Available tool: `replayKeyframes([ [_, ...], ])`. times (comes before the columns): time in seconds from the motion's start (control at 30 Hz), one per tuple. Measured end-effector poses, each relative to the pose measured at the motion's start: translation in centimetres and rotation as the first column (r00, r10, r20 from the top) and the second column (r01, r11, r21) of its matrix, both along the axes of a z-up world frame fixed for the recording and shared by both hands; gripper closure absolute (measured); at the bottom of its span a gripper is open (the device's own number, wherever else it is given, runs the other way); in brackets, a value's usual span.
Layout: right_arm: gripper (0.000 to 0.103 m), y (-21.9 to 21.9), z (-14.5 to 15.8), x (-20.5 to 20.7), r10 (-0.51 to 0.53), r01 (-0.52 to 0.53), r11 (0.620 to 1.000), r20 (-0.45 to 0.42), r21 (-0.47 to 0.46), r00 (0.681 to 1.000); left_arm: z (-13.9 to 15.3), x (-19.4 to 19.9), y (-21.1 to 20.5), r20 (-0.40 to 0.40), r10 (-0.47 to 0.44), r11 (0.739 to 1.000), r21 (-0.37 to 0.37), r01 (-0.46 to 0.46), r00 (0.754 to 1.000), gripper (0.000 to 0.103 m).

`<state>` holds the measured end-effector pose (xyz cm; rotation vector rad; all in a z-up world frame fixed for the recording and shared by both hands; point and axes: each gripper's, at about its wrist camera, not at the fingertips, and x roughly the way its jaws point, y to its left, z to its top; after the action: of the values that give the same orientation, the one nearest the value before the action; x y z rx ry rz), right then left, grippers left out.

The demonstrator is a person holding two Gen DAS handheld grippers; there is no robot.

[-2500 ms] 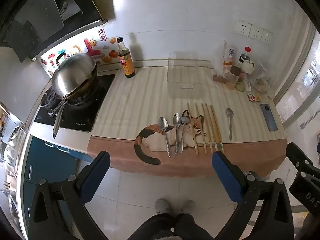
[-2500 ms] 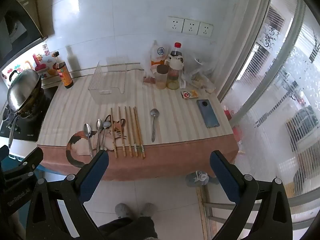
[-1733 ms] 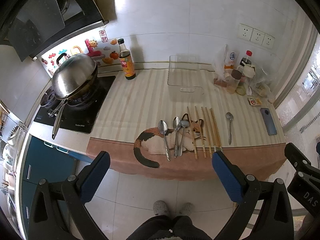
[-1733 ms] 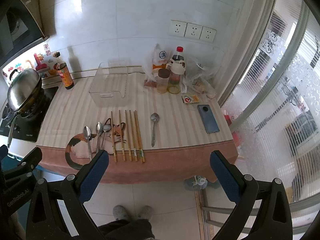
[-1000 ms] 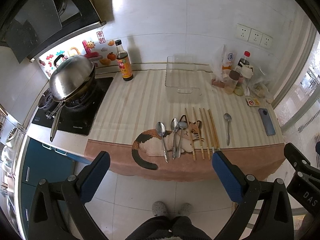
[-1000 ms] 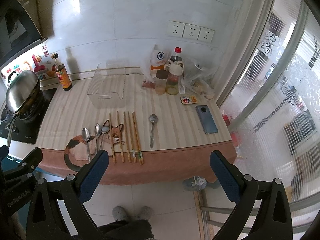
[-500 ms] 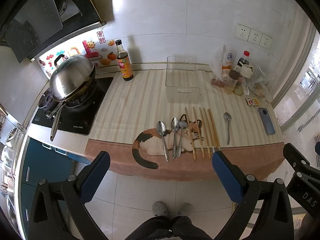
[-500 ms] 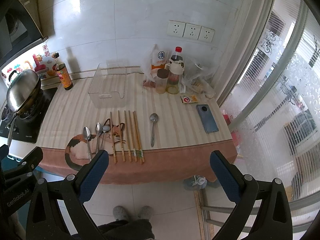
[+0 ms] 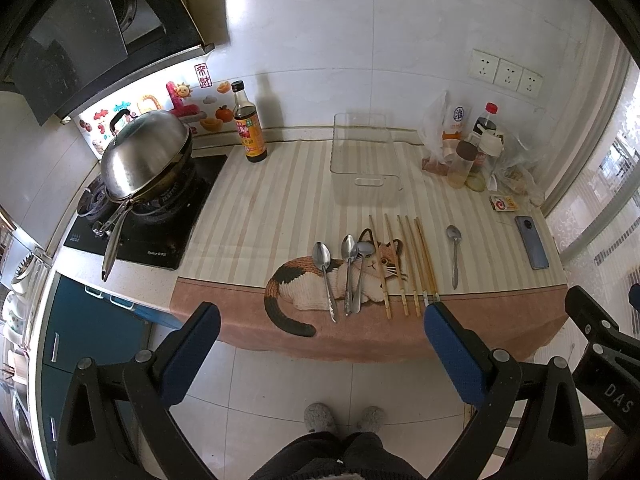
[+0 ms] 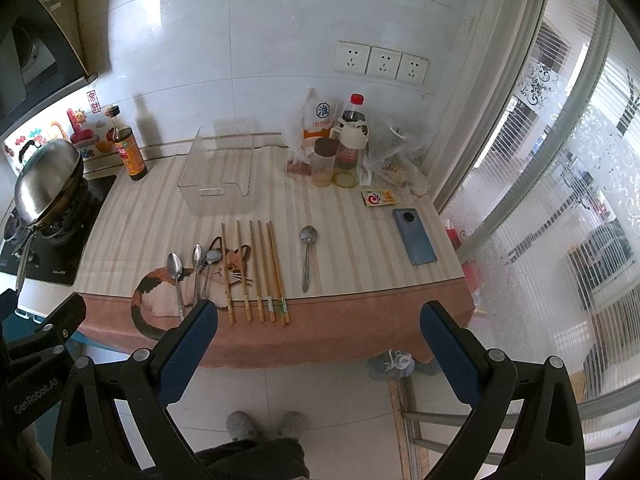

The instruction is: Organize utensils

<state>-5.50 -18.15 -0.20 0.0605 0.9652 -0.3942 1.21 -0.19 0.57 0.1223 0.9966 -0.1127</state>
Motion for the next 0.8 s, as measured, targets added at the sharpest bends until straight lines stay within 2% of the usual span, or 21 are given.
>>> replayKeyframes([
  [0.63,0.001,0.83,0.26,-0.87,0.005,-0.005,1.0,0.007,0.004,1.0,0.41,-0.33,0.16,0.004,0.005,1.0,-0.005,-0.005,1.0,0.0],
  [0.8,0.001,0.04,0.13,-0.28,0.0,0.0,1.0,0.014,0.022,1.0,0.59,0.51,-0.58,0.036,0.035,0.999,0.0,-0.035,0.999,0.0],
])
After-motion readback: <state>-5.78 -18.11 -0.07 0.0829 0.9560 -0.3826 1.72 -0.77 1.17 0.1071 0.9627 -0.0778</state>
